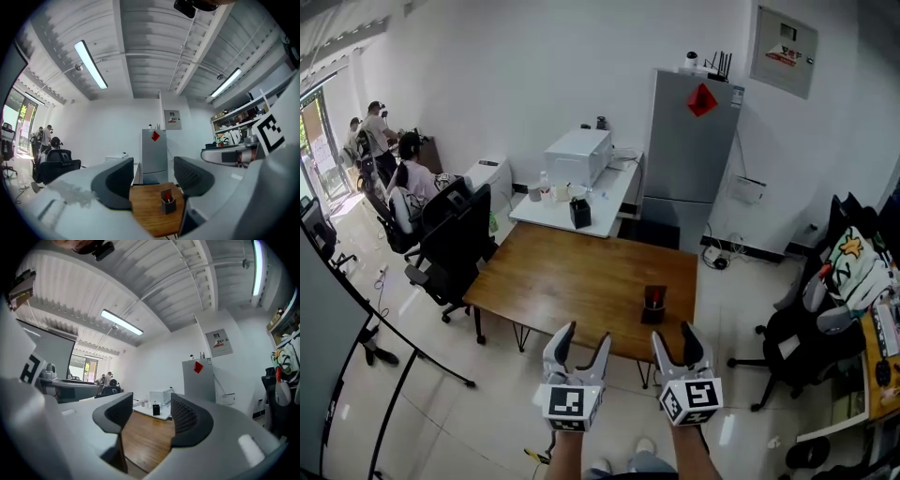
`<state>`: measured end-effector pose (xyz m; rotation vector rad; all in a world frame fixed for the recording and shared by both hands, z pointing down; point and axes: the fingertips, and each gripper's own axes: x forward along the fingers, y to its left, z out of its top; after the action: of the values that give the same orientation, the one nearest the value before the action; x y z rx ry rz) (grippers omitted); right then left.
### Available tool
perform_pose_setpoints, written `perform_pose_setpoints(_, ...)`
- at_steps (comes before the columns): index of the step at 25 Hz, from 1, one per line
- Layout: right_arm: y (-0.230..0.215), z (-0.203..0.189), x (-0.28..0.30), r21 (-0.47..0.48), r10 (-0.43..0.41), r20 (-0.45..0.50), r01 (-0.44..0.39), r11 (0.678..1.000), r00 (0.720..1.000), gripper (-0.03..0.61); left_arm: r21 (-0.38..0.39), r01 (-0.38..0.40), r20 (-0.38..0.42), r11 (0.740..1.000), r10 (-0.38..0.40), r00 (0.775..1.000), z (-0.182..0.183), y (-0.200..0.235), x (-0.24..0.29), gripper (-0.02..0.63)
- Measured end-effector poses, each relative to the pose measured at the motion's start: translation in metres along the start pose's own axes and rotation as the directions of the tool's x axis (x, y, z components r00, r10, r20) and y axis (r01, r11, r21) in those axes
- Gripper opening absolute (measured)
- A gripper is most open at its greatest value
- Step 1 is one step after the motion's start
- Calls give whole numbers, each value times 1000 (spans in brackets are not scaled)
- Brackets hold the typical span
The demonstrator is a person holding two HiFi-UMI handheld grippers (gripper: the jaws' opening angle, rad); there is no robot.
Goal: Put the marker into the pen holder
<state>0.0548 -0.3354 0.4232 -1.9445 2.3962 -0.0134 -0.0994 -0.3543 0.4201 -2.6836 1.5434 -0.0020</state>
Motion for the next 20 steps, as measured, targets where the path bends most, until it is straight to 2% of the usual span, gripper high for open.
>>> perform_pose_setpoints(3,-10,9,-14,-5,-50,-18,50,999,999,249,-16,-10,15,1000,10,1000,17,-8,-9,281)
perform_pose_setpoints(9,-28,36,-31,-59,-112,-20,111,992,993,249,30,-43,50,999,41,998,52,-19,-8,287)
perform_pose_setpoints(12,-50,38,-38,-35,-134,-44,132,991,990,249,13,-25,53,1000,24,998,52,-37,-3,288)
perform_pose_setpoints(15,-67,39,-46,-22,-153,-42,153,988,987,249,29,-5,49,1000,4,999,52,-53,4,288)
perform_pose_setpoints(20,-81,39,-58,-19,-148,-43,148,989,988,249,20,-17,57,1000,16,998,53,-64,10,288)
